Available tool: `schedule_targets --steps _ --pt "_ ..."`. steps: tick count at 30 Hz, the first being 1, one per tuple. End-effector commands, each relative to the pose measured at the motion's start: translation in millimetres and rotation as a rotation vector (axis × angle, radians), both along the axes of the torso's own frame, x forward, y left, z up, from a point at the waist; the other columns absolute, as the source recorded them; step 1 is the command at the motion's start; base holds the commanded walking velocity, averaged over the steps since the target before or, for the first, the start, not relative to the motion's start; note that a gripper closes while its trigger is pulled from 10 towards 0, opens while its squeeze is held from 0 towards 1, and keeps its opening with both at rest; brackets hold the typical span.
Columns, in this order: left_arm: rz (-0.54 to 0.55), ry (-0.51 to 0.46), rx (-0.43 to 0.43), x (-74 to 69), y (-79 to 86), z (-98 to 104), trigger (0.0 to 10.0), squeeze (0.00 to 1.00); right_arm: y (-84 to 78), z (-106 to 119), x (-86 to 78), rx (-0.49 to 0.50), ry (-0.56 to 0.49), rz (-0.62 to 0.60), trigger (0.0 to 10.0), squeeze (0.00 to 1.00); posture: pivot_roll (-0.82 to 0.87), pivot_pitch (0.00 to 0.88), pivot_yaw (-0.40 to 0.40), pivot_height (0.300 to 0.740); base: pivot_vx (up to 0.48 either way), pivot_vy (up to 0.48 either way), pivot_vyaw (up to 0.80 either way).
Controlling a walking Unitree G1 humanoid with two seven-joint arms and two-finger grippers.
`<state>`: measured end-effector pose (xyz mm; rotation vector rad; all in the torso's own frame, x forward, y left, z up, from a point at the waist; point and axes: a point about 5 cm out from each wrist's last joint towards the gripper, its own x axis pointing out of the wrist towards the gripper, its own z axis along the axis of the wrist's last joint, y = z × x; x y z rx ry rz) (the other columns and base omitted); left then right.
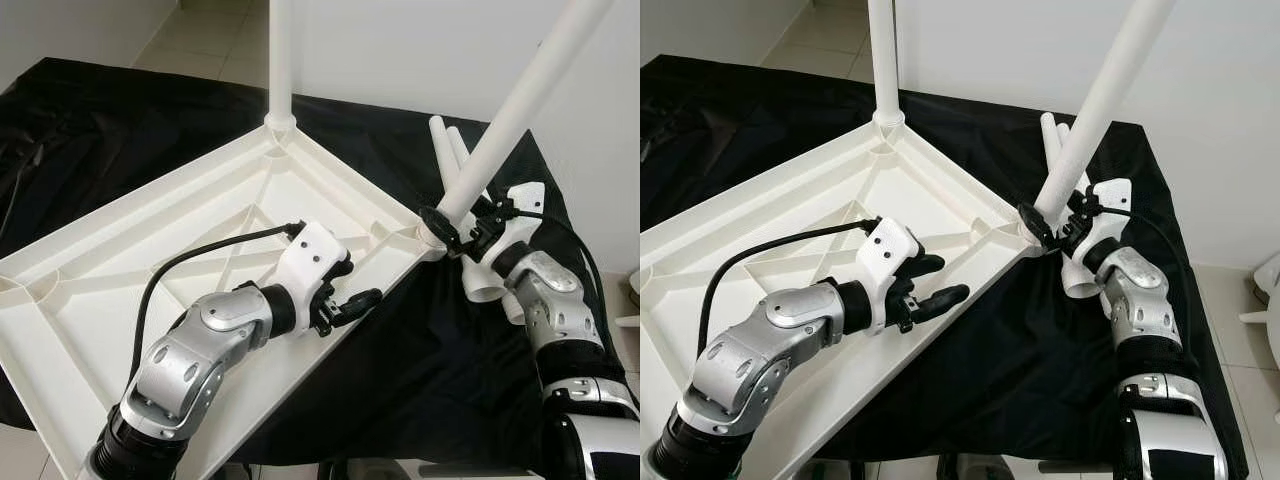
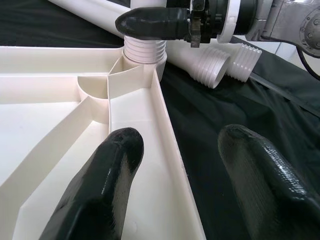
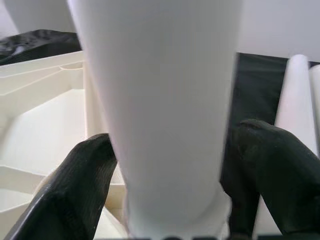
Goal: Building children table
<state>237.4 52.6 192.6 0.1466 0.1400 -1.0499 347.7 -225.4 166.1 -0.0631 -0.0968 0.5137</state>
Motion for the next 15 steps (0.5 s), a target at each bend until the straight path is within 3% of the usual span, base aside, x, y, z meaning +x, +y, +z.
schedule_targets --steps 1,2,3,6,7,10,11,12,13,15 --pt "0.012 -0.008 0.002 1.3 -0.8 1 10.0 0.00 -0.9 -1 1.9 -0.015 0.008 0.036 10.0 0.00 0.08 0.113 -0.049 0.740 0.000 0.000 0.00" --pt "0.012 -0.008 0.002 1.3 -0.8 1 10.0 0.00 -0.9 -1 1.9 -0.015 0.008 0.036 10.0 0.00 0.08 0.113 -0.049 0.740 0.000 0.000 0.00" --pt "0.007 -0.007 0.002 1.0 -1.8 1 10.0 0.00 0.1 0 6.0 -0.022 0.010 0.051 8.4 0.00 0.08 0.111 -0.048 0.740 0.000 0.000 0.00" --pt "0.004 -0.007 0.002 0.6 -2.4 1 10.0 0.00 0.4 0 7.7 -0.024 0.010 0.054 8.9 0.00 0.08 0.111 -0.048 0.740 0.000 0.000 0.00" --pt "0.001 -0.004 0.001 0.2 -3.2 1 10.0 0.00 0.4 2 9.3 -0.022 0.007 0.055 5.1 0.00 0.08 0.112 -0.048 0.740 0.000 0.000 0.00" --pt "0.000 -0.003 -0.001 0.1 -3.8 1 10.0 0.00 0.5 3 10.4 -0.024 0.001 0.054 5.0 0.00 0.07 0.113 -0.048 0.740 0.000 0.000 0.00" --pt "-0.002 -0.001 -0.003 -0.1 -4.4 1 10.0 0.00 0.5 4 11.7 -0.024 -0.004 0.054 3.1 0.00 0.07 0.112 -0.047 0.740 0.000 0.000 0.00" --pt "-0.003 -0.001 -0.004 -0.1 -4.9 1 10.0 0.00 0.4 5 12.5 -0.024 -0.008 0.055 3.1 0.00 0.07 0.112 -0.047 0.740 0.000 0.000 0.00" --pt "-0.004 0.000 -0.005 -0.3 -5.4 1 10.0 0.00 0.2 6 13.1 -0.024 -0.009 0.055 1.4 0.00 0.07 0.113 -0.047 0.740 0.000 0.000 0.00" --pt "-0.005 0.000 -0.005 -0.4 -5.6 1 10.0 0.00 0.1 6 13.4 -0.024 -0.009 0.055 1.4 0.00 0.07 0.113 -0.047 0.740 0.000 0.000 0.00"
